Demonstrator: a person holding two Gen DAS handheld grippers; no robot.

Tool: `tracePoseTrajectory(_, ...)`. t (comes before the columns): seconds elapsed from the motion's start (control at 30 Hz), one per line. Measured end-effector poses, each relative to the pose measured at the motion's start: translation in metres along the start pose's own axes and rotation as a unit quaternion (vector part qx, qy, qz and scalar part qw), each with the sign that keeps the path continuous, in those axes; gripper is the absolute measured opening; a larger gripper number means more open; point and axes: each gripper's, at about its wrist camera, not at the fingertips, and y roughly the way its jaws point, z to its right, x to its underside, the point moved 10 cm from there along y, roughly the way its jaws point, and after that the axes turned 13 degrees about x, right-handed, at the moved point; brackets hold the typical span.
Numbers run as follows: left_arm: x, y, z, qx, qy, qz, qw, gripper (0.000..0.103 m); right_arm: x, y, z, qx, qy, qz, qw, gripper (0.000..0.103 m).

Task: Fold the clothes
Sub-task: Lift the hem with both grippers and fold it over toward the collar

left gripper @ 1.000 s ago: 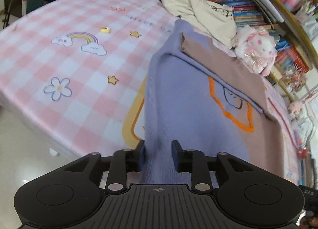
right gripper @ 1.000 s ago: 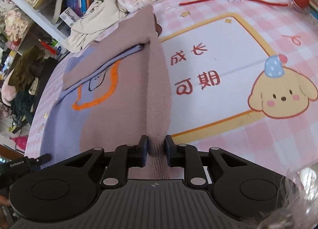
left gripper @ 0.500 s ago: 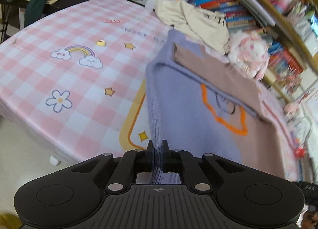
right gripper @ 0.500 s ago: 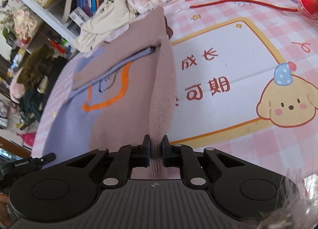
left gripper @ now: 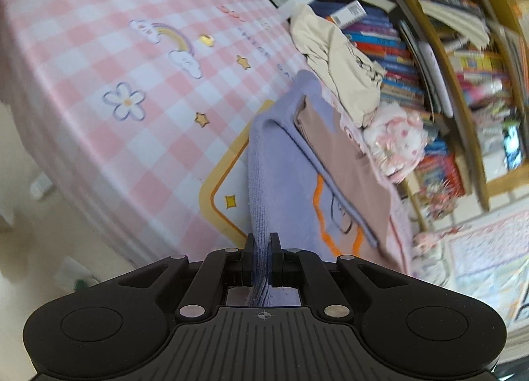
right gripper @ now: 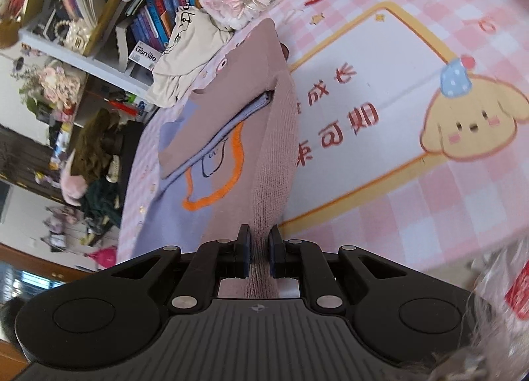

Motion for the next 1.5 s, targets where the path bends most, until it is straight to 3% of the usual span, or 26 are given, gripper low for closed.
tracePoseTrajectory(0.6, 0.000, -0.009, 0.003, 0.039, -0.046, 0.015, 0.9980, 0.004, 0.006, -0.017, 0.005, -0.052, 0.063, -0.021, 0.996, 0.010)
tracePoseTrajectory(1.0, -0.067, 0.018, 0.041, 0.126, -0.059, 0.063, 0.9884, 0.004, -0.069, -0.028, -0.038, -0.149, 0.141, 0.017, 0.979, 0.010)
tracePoseTrajectory(1.5, -0.127, 0.082, 0.060, 0.142, -0.045, 0.053, 0.9874, 0.004, -0.141, 0.008, -0.062, -0.142, 0.177, 0.049, 0.973, 0.010)
